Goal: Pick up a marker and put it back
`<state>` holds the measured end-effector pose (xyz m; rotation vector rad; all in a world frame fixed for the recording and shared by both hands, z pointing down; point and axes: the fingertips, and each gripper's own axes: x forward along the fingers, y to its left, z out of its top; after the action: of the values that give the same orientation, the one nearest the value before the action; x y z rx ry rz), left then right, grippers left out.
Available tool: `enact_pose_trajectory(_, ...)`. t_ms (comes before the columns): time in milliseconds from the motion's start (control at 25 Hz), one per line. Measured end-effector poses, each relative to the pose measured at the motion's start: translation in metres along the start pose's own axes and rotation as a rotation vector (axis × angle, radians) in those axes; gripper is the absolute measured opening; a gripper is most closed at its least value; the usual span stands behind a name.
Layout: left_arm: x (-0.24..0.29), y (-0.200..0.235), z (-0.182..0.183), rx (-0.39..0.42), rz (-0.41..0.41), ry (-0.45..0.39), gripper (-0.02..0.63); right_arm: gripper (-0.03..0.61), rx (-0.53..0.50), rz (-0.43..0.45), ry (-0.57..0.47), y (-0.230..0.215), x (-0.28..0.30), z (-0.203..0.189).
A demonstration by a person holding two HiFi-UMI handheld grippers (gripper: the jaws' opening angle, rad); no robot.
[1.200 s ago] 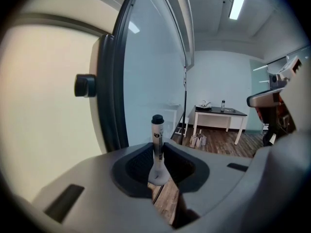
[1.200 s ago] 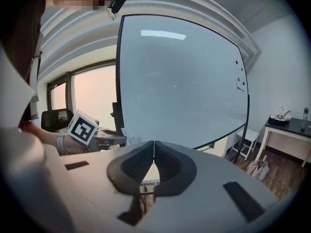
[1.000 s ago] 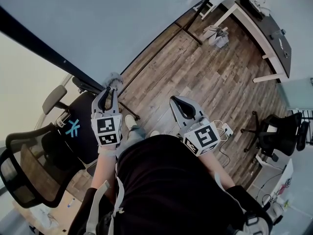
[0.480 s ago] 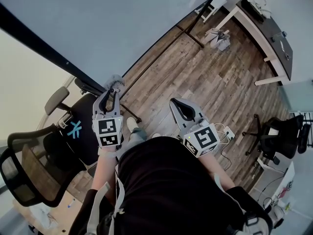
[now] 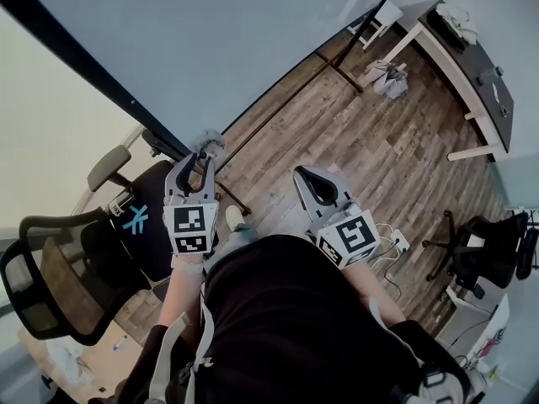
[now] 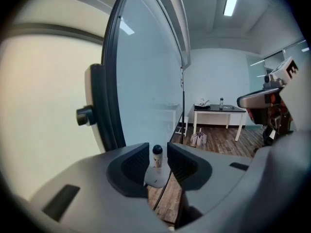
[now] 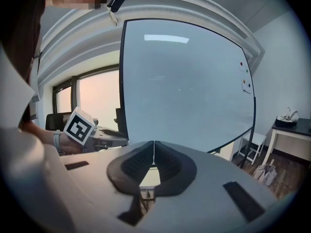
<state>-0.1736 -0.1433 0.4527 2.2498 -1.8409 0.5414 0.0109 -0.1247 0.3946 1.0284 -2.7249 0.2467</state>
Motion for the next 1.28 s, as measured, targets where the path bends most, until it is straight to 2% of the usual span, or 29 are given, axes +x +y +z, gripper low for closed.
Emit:
enact_pose_trajectory(480,-0.035,0.000,0.025,-0.026,0.000,-0.056,0.118,0.017,-0.028,0.111,-0.043,0.023,0.023,0.022)
enact_pose_trajectory(880,-0.069,0.014,0.013,-0.091,0.005,-0.057,0.117,0.017,-0.053,0.226,-0.037,0.056,0.045,0.028)
enact_pose_trajectory(1280,-0.103,0.030,0.005,-0.119,0.020,-0.122,0.112,0.017,-0.087,0.328,-0.026,0.093,0.063,0.026)
